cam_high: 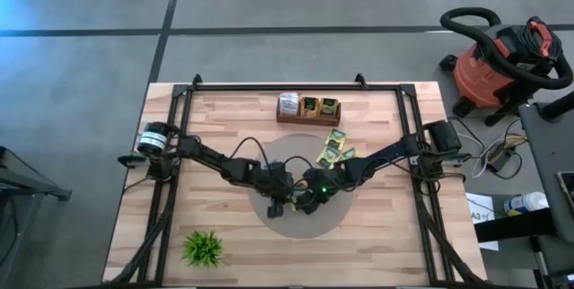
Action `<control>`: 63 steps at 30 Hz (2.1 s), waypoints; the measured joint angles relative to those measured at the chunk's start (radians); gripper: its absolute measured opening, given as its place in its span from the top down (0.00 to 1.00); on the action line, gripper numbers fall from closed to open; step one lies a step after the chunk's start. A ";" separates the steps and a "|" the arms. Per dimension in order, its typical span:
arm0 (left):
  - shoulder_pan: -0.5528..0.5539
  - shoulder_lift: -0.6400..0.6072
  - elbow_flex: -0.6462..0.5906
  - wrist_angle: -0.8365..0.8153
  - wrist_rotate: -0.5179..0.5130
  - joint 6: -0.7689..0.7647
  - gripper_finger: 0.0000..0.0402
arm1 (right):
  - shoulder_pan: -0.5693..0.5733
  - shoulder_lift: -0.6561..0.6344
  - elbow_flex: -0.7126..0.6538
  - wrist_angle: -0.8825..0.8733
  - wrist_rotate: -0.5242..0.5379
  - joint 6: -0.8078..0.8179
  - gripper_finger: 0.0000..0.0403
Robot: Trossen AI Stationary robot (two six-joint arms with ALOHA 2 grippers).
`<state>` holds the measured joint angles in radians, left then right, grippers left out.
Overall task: Pick & Place Tea
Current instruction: Put the yellow tea bag into the right section of the wooden organizer
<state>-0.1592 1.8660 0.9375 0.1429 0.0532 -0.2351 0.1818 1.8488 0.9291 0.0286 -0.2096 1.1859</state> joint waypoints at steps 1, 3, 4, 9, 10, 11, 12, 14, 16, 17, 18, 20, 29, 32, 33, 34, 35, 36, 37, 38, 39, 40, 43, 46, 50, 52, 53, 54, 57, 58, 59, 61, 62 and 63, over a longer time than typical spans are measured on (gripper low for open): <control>-0.003 -0.001 0.002 0.000 0.000 -0.003 0.65 | 0.000 -0.010 0.000 -0.007 0.000 -0.012 0.96; -0.013 -0.002 0.007 -0.002 -0.001 -0.004 0.65 | 0.000 -0.037 0.000 -0.031 0.000 -0.031 0.97; -0.019 -0.002 0.010 -0.004 -0.002 -0.005 0.65 | -0.001 -0.053 0.000 -0.051 0.001 -0.044 0.98; -0.052 -0.002 0.043 -0.011 -0.002 -0.012 0.65 | -0.026 -0.157 0.000 -0.207 0.006 -0.150 0.98; -0.058 -0.002 0.052 -0.008 -0.010 -0.013 0.65 | -0.035 -0.181 0.000 -0.246 0.007 -0.177 0.98; -0.063 -0.002 0.061 -0.008 -0.027 -0.013 0.65 | -0.044 -0.202 0.000 -0.276 0.008 -0.204 0.98; -0.067 -0.003 0.070 -0.012 -0.050 -0.013 0.65 | -0.054 -0.224 0.000 -0.309 0.007 -0.230 0.98; -0.071 -0.014 0.091 -0.045 -0.111 -0.010 0.65 | -0.074 -0.260 0.000 -0.399 0.002 -0.293 0.98; -0.070 -0.040 0.116 -0.082 -0.187 -0.001 0.65 | -0.092 -0.290 0.000 -0.498 0.002 -0.357 0.98; -0.067 -0.055 0.131 -0.093 -0.227 0.007 0.65 | -0.099 -0.300 0.000 -0.549 0.000 -0.392 0.98; -0.063 -0.077 0.143 -0.095 -0.265 0.022 0.65 | -0.103 -0.309 0.000 -0.587 -0.001 -0.430 0.98; -0.049 -0.107 0.166 -0.091 -0.310 0.075 0.65 | -0.106 -0.328 0.000 -0.641 0.004 -0.504 0.98; 0.073 -0.089 0.294 -0.094 -0.191 0.211 0.65 | -0.089 -0.377 0.002 -0.689 0.021 -0.738 0.98; 0.101 -0.076 0.312 -0.094 -0.119 0.209 0.65 | -0.081 -0.391 0.024 -0.710 0.060 -0.796 0.98; 0.106 -0.074 0.314 -0.091 -0.090 0.207 0.65 | -0.081 -0.399 0.035 -0.711 0.079 -0.809 0.98; 0.108 -0.073 0.316 -0.092 -0.065 0.198 0.65 | -0.081 -0.404 0.045 -0.711 0.097 -0.824 0.98; 0.109 -0.069 0.316 -0.094 -0.049 0.188 0.65 | -0.081 -0.406 0.054 -0.715 0.111 -0.838 0.98; 0.109 -0.066 0.317 -0.092 -0.041 0.180 0.65 | -0.082 -0.407 0.066 -0.725 0.119 -0.851 0.98; 0.109 -0.065 0.317 -0.093 -0.038 0.174 0.65 | -0.082 -0.407 0.076 -0.730 0.130 -0.858 0.98; 0.109 -0.064 0.317 -0.098 -0.036 0.173 0.65 | -0.082 -0.407 0.084 -0.730 0.134 -0.871 0.98; 0.109 -0.062 0.317 -0.094 -0.036 0.172 0.65 | -0.084 -0.407 0.092 -0.731 0.135 -0.883 0.98; 0.109 -0.062 0.317 -0.091 -0.035 0.172 0.65 | -0.084 -0.407 0.099 -0.731 0.135 -0.896 0.98; 0.109 -0.062 0.317 -0.103 -0.026 0.168 0.65 | -0.084 -0.407 0.114 -0.733 0.135 -0.906 0.98; 0.109 -0.062 0.317 -0.129 -0.024 0.151 0.65 | -0.084 -0.407 0.135 -0.734 0.135 -0.910 0.98; 0.109 -0.062 0.306 -0.140 -0.024 0.148 0.65 | -0.084 -0.407 0.163 -0.745 0.135 -0.910 0.98; 0.109 -0.062 0.304 -0.143 -0.024 0.148 0.65 | -0.084 -0.407 0.178 -0.758 0.138 -0.910 0.98; 0.109 -0.062 0.304 -0.142 -0.024 0.145 0.65 | -0.084 -0.407 0.182 -0.762 0.139 -0.910 0.98; 0.109 -0.062 0.304 -0.141 -0.024 0.138 0.65 | -0.084 -0.407 0.184 -0.764 0.139 -0.911 0.98; 0.109 -0.062 0.304 -0.140 -0.029 0.124 0.67 | -0.085 -0.407 0.195 -0.784 0.148 -0.911 0.98; 0.109 -0.062 0.304 -0.140 -0.034 0.124 0.69 | -0.085 -0.407 0.198 -0.787 0.156 -0.911 0.98; 0.109 -0.062 0.304 -0.140 -0.036 0.124 0.71 | -0.085 -0.407 0.199 -0.786 0.159 -0.911 0.98; 0.109 -0.061 0.304 -0.139 -0.036 0.123 0.76 | -0.085 -0.407 0.204 -0.794 0.162 -0.911 0.98; 0.109 -0.062 0.304 -0.139 -0.037 0.122 0.79 | -0.085 -0.407 0.209 -0.799 0.162 -0.910 0.98; 0.109 -0.062 0.304 -0.139 -0.040 0.121 0.82 | -0.085 -0.406 0.215 -0.801 0.162 -0.907 0.98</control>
<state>-0.0502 1.8045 1.2411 0.0036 0.0133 -0.1136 0.0971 1.4423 1.1438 -0.7727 -0.0480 0.2792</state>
